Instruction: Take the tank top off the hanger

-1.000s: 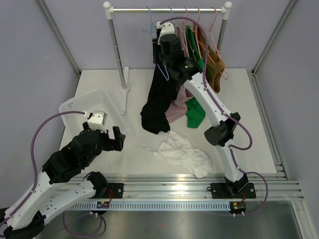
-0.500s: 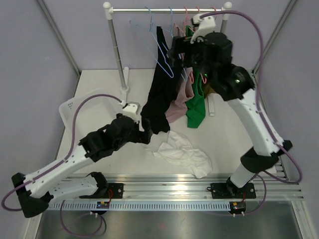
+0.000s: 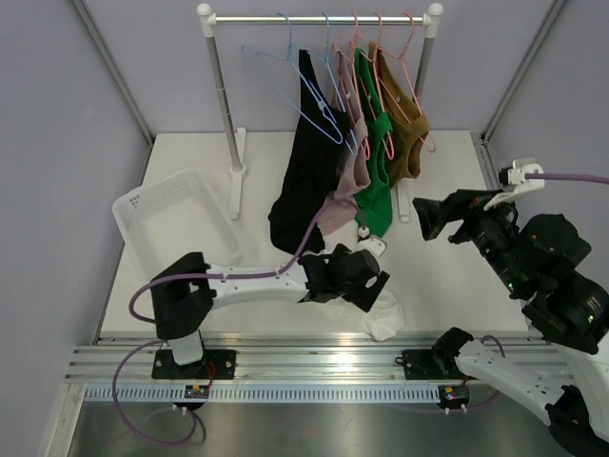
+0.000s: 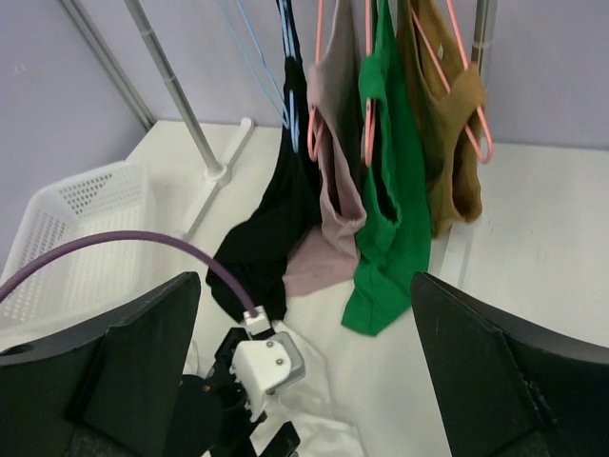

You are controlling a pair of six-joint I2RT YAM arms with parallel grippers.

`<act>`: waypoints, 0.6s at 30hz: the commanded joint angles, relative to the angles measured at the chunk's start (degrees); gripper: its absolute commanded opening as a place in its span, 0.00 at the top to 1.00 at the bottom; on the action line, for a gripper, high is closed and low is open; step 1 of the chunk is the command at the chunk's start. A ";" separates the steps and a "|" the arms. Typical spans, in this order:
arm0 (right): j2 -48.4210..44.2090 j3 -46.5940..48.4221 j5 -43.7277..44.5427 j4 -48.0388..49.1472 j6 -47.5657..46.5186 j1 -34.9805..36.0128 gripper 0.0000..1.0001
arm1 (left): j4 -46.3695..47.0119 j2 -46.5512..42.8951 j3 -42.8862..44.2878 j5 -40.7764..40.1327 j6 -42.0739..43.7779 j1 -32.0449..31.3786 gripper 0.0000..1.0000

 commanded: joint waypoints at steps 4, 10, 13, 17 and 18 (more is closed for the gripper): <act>-8.71 -7.50 -2.71 -4.07 4.80 0.31 0.00 | 2.60 9.42 3.72 1.72 -1.08 -2.49 0.01; -10.21 -7.33 -4.74 -6.27 4.98 0.31 0.01 | 3.04 11.89 2.93 1.47 -1.70 -2.93 0.59; -10.65 -7.33 -5.10 -5.74 4.98 0.31 0.01 | 0.67 8.31 2.84 -2.12 -1.61 -3.02 1.00; -10.66 -7.33 -4.75 -5.13 4.45 0.31 0.00 | -2.76 -0.81 2.14 -7.93 -1.35 -3.02 1.00; -10.48 -7.24 -4.66 -5.04 4.36 0.31 0.00 | -5.29 -2.51 2.49 -9.51 -1.26 -3.11 1.00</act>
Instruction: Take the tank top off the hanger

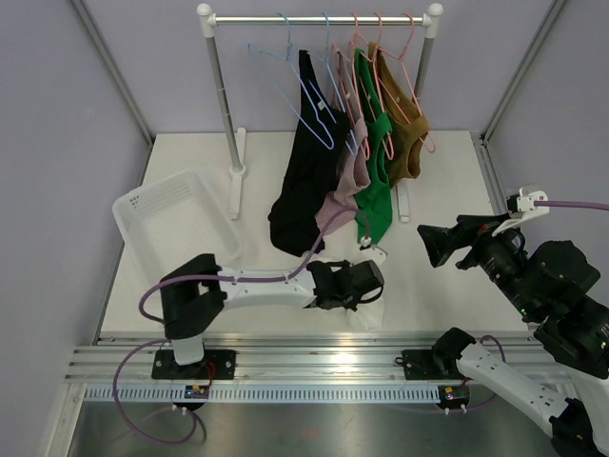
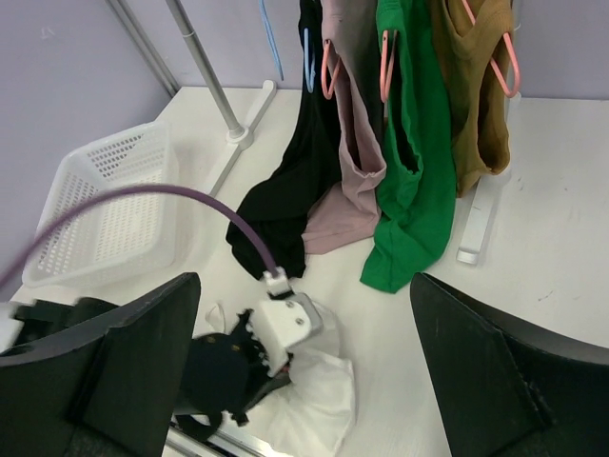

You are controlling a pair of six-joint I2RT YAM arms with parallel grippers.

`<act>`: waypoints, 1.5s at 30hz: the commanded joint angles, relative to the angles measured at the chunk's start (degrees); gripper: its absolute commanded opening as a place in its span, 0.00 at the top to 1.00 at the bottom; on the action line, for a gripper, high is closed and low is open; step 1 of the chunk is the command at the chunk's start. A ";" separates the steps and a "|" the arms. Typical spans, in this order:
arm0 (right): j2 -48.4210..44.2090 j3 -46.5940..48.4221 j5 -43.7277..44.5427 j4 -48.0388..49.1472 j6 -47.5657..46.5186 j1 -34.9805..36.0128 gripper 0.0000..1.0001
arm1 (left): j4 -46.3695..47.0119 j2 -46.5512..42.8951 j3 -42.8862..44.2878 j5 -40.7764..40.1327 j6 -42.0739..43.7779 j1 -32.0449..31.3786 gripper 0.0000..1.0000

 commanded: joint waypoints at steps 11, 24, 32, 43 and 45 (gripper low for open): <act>0.61 1.51 0.22 1.65 -0.91 0.31 0.01 | -28.86 -27.54 14.55 -25.98 0.18 7.05 1.00; 1.04 0.10 0.57 5.61 -0.82 0.39 0.01 | -30.12 -37.31 17.81 -7.93 8.44 47.30 0.98; 4.73 -0.34 -2.50 8.77 -0.73 0.31 0.00 | -31.78 -29.76 21.50 0.28 10.99 68.23 0.92; 27.29 14.59 3.56 5.87 -1.78 0.39 0.00 | -32.05 -36.23 20.10 5.46 12.49 70.53 0.01; 31.44 19.49 4.26 5.52 -3.27 0.31 0.03 | -31.17 -39.76 16.70 8.01 12.66 70.53 0.01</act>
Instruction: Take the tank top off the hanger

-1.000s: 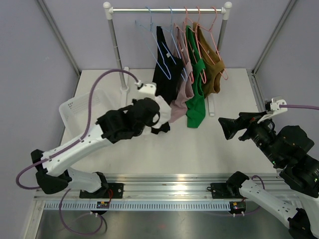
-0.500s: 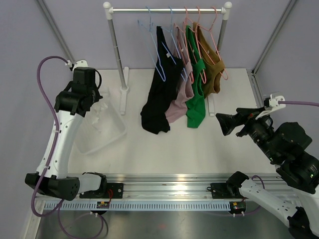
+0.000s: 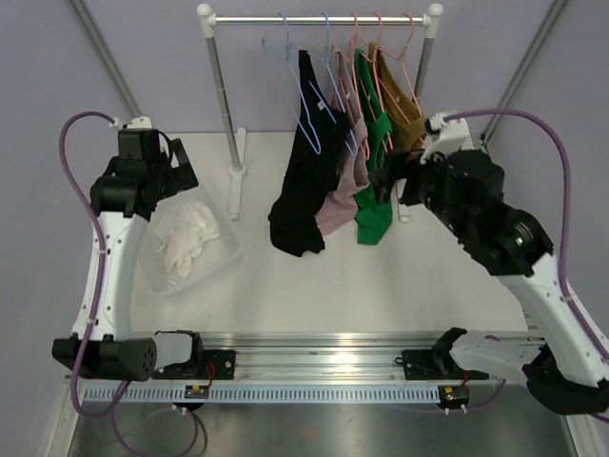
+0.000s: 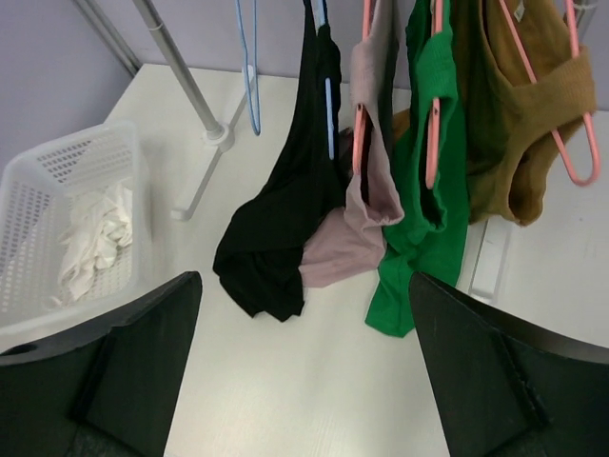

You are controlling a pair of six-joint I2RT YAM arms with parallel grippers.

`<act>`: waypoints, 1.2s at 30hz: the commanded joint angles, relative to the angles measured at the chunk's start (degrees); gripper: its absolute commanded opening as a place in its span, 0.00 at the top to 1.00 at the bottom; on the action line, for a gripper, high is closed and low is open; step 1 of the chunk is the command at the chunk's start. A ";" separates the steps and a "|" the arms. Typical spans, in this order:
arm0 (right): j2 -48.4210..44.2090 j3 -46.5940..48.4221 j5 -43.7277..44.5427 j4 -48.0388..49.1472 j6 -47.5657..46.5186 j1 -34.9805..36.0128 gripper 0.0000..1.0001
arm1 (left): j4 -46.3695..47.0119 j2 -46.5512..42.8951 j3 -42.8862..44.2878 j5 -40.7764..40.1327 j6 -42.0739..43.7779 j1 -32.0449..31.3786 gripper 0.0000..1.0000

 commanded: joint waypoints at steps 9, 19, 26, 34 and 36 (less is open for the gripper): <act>29.55 29.94 2.94 -1.21 -9.61 -1.89 0.28 | 13.59 -33.40 -23.31 17.90 1.63 -0.05 0.01; 53.89 57.39 -3.04 -6.75 -11.63 -7.43 0.35 | 16.49 -41.15 -33.17 17.66 1.63 -2.24 0.01; 61.56 65.23 -3.49 -4.39 -14.10 -8.39 0.47 | 17.81 -39.31 -34.31 18.28 1.98 -3.12 0.01; 64.82 66.20 -4.36 -0.52 -14.54 -9.63 0.72 | 20.09 -39.22 -38.09 18.01 2.51 -3.21 0.01; 64.73 66.29 -4.98 0.18 -14.10 -9.63 0.85 | 20.53 -38.78 -38.27 18.62 2.59 -3.21 0.01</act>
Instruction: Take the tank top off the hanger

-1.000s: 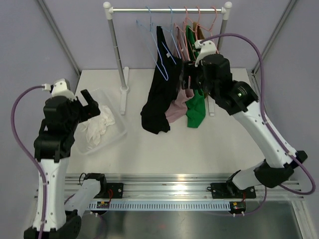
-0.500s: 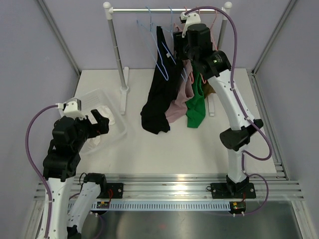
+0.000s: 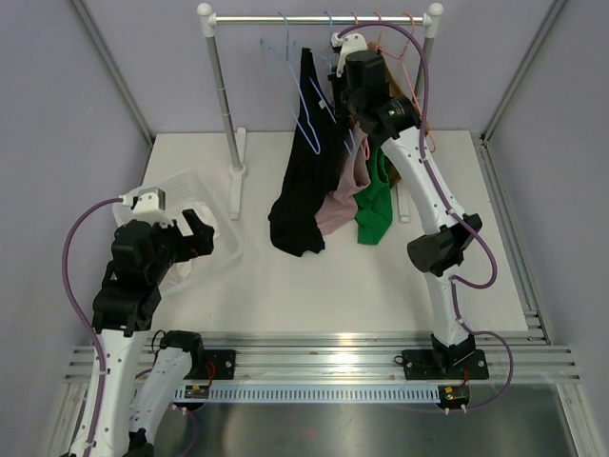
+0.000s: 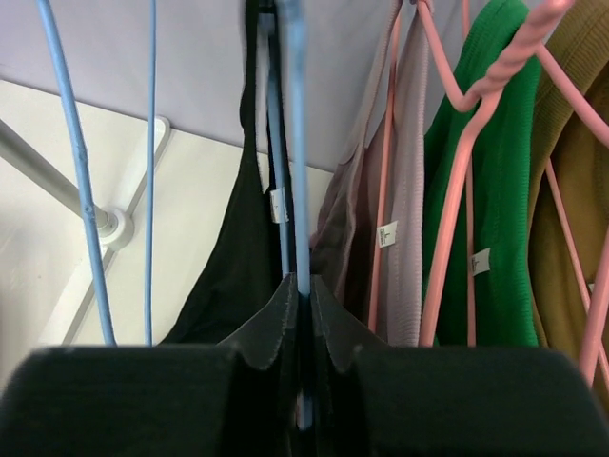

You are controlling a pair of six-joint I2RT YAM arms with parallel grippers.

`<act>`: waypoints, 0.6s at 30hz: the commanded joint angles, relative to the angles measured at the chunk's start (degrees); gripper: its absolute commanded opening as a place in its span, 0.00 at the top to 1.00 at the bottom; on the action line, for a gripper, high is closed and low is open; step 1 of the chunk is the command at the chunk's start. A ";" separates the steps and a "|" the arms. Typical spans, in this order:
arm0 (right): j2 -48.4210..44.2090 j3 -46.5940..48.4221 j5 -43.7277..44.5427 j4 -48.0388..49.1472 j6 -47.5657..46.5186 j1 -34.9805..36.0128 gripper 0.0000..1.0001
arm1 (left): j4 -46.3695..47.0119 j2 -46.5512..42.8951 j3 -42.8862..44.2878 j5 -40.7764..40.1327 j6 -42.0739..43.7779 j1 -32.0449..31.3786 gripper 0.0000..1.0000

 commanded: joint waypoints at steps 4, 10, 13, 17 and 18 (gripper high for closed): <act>-0.86 2.94 -1.81 5.16 0.20 -0.23 1.00 | 4.47 1.16 -0.70 2.85 1.04 -0.26 0.01; -4.55 2.51 -4.97 6.21 3.45 0.04 1.00 | 4.65 0.72 -0.88 3.11 1.04 -0.26 0.01; -7.62 1.98 -6.55 6.65 4.77 0.30 1.00 | 4.56 0.63 -0.97 3.29 1.04 -0.26 0.01; -11.31 -0.04 -8.05 6.65 5.47 0.56 1.00 | 4.04 0.10 -0.88 3.29 0.87 -0.17 0.01; -12.72 -0.48 -8.22 6.48 5.39 0.74 1.00 | 3.86 -0.16 -0.62 3.46 0.87 -0.26 0.01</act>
